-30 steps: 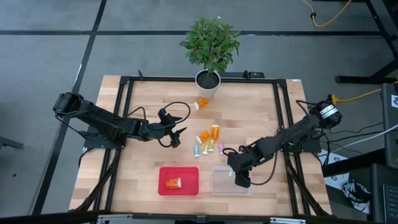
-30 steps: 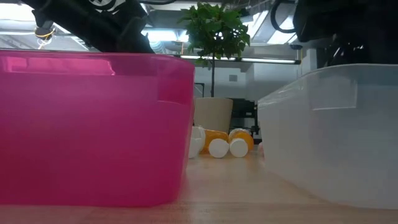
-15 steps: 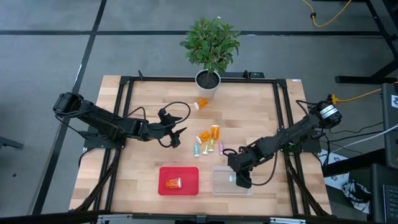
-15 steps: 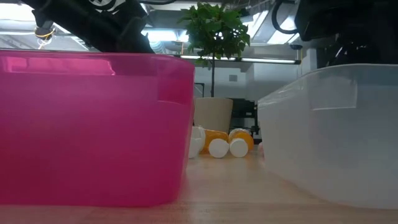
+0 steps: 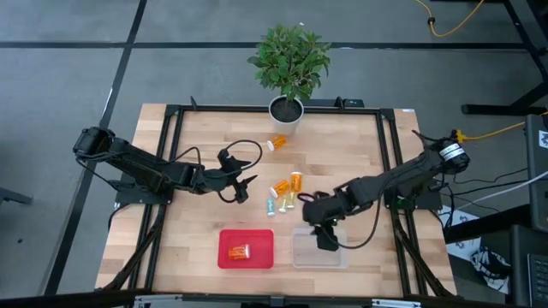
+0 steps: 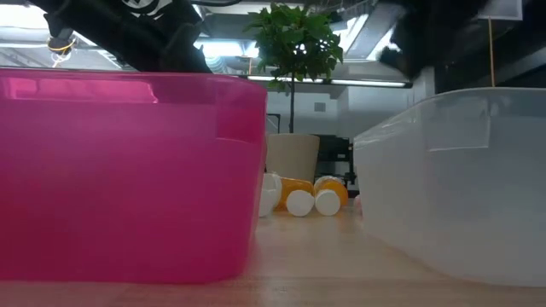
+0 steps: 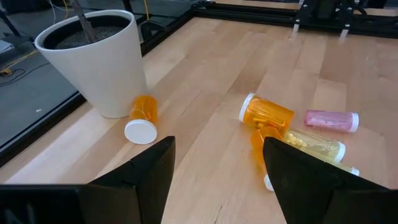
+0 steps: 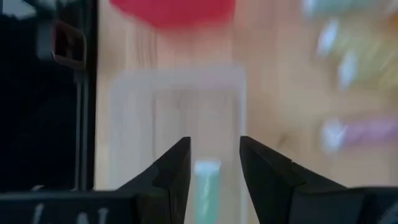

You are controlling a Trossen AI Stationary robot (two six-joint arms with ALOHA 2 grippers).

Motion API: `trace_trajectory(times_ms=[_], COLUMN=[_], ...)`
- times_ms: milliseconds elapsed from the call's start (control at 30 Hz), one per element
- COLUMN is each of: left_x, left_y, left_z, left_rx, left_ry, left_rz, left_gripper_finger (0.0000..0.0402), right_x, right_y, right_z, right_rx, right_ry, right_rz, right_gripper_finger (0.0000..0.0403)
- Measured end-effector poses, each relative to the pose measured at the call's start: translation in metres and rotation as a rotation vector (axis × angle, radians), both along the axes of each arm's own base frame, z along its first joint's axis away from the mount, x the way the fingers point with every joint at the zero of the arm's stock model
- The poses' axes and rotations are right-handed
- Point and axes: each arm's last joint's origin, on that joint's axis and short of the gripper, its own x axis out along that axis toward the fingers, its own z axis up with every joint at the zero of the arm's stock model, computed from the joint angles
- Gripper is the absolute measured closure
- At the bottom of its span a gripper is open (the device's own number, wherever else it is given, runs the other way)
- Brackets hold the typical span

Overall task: Pick and place medicine bottles into bin by pill shape (circle, oval)
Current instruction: Put the small pink pill bottle into the transparent bin

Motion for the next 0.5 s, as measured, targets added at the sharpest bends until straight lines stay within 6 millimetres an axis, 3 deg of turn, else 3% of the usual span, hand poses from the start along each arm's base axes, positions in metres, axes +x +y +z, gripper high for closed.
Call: trace_trajectory(times_ms=[267,500], left_x=[0.000,0.000], left_y=[0.000,0.000], left_z=[0.000,0.000], left_rx=[0.000,0.000], left_ry=[0.000,0.000], left_rz=[0.000,0.000], left_gripper_finger=[0.0165,0.0165], right_x=[0.018,0.022], right_y=[-0.009,-0.030], right_z=[0.048,0.052], right_rx=[-0.256,-0.437], right_ry=[-0.245,-0.250], right_rz=[0.016,-0.127], right_gripper_finger=[0.0263,0.0263])
